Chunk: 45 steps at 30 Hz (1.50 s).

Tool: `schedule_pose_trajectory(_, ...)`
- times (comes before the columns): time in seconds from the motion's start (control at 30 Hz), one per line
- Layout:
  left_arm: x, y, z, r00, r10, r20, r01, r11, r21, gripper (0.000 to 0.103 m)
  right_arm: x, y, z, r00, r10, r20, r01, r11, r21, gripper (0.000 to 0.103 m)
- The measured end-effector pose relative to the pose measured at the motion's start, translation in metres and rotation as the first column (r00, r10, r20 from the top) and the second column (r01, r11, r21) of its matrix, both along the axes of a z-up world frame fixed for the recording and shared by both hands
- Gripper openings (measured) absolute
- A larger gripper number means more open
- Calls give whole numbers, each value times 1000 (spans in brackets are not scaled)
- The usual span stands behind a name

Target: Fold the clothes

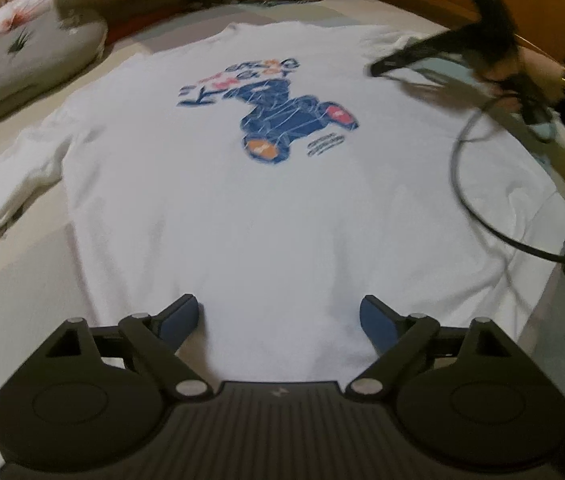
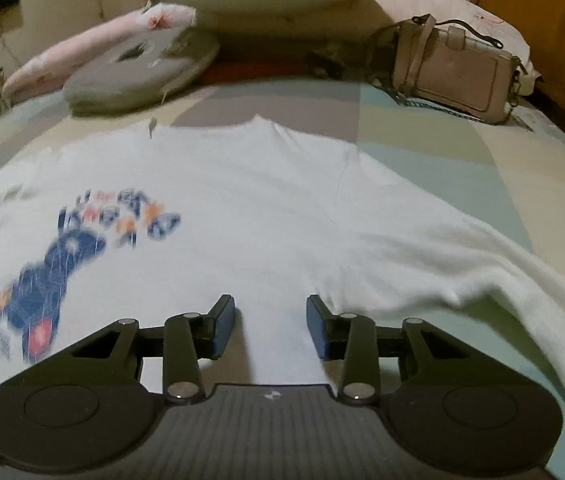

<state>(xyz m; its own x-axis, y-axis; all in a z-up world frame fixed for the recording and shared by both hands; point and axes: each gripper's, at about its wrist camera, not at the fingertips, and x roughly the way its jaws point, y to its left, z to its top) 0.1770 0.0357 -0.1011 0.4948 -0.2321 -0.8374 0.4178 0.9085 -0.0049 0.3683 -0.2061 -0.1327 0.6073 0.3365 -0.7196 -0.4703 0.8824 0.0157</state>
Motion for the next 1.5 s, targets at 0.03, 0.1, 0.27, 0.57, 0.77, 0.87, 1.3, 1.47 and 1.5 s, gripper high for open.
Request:
schedule_pose_trajectory(0.03, 1, 3, 2, 1000, -2, -9, 2, 1000, 7, 88, -8, -2, 4, 1000, -3, 12, 4, 999, -45, 47)
schedule_pose_trajectory(0.1, 3, 3, 11, 999, -18, 38, 16, 999, 45, 88, -25, -1, 16, 1000, -11, 19, 13, 995, -97, 50)
schedule_pose_trajectory(0.27, 20, -8, 32, 978, -37, 204, 22, 997, 77, 88, -79, 16, 48, 999, 45, 23, -44, 999, -14, 71)
schedule_pose_trajectory(0.57, -4, -24, -4, 978, -97, 182, 76, 990, 120, 88, -158, 59, 5, 998, 46, -31, -48, 996, -70, 79)
schedule_pose_trajectory(0.77, -21, 5, -1, 993, 33, 112, -29, 999, -30, 89, -185, 33, -4, 996, -85, -33, 85, 996, 9, 101)
schedule_pose_trajectory(0.87, -8, -4, 17, 988, 2, 156, 2, 1000, -28, 88, -186, 33, 1, 993, -108, -55, 109, 994, 10, 101)
schedule_pose_trajectory(1.3, 194, -96, 89, 994, 2, 108, 20, 979, -201, 89, -105, 70, 27, 993, -114, 35, 114, 993, -19, 103)
schedule_pose_trajectory(1.47, 298, -135, 63, 992, 40, -117, -80, 929, -362, 89, -91, 78, 13, 991, -111, 69, 111, 994, -4, 103)
schedule_pose_trajectory(1.5, 314, -142, 51, 987, 37, -156, -94, 922, -374, 89, -93, 73, 11, 993, -99, 66, 98, 995, 17, 103)
